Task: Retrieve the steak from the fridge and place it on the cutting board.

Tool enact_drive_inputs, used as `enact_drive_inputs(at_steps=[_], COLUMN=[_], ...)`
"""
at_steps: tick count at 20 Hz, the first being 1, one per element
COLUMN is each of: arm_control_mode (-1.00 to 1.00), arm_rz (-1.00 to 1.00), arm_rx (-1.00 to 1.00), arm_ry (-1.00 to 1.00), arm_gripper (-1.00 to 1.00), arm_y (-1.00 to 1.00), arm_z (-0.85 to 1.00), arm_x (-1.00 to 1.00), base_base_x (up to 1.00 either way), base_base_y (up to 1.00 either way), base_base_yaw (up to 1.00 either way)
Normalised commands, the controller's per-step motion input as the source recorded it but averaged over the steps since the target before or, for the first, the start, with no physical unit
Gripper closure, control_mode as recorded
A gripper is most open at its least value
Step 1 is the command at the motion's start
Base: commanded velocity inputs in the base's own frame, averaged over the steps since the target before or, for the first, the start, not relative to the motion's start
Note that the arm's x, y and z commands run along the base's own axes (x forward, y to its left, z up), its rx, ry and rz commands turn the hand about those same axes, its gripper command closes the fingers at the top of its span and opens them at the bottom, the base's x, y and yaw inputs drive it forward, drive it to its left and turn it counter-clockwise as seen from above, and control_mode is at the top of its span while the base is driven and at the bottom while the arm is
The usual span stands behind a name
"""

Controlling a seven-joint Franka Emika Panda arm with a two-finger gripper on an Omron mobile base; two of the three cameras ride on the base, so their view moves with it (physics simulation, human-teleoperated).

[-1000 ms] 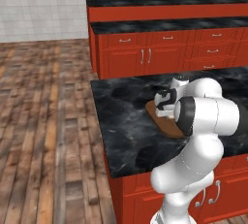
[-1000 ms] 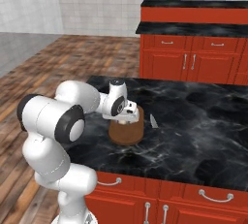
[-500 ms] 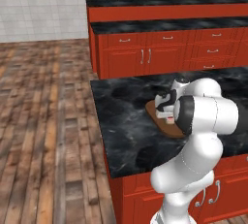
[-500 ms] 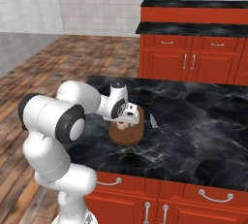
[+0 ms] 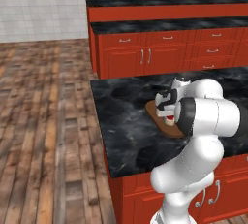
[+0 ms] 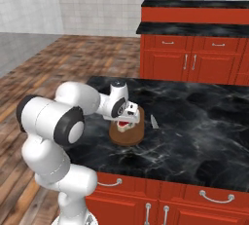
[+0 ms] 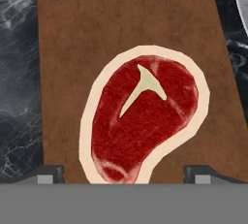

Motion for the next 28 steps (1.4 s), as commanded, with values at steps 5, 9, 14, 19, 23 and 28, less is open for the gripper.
enact_drive_inputs(at_steps=[5, 9, 14, 19, 23, 28], arm_control_mode=[-1.0, -1.0, -1.0, -1.0, -1.0, -1.0], arm_rz=[0.0, 0.0, 0.0, 0.0, 0.03, 0.05], arm_rx=[0.0, 0.0, 0.0, 0.0, 0.0, 0.0], arm_ry=[0.09, 0.06, 0.0, -0.01, -0.05, -0.04], arm_gripper=[-1.0, -1.0, -1.0, -1.0, -1.0, -1.0], arm_y=[0.02, 0.0, 0.0, 0.01, 0.12, 0.2], arm_z=[0.6, 0.76, 0.57, 0.57, 0.42, 0.62], arm_x=[-0.29, -0.56, -0.96, -1.0, -0.99, -0.77], base_base_x=[0.0, 0.0, 0.0, 0.0, 0.0, 0.0], base_base_y=[0.0, 0.0, 0.0, 0.0, 0.0, 0.0], base_base_yaw=[0.0, 0.0, 0.0, 0.0, 0.0, 0.0])
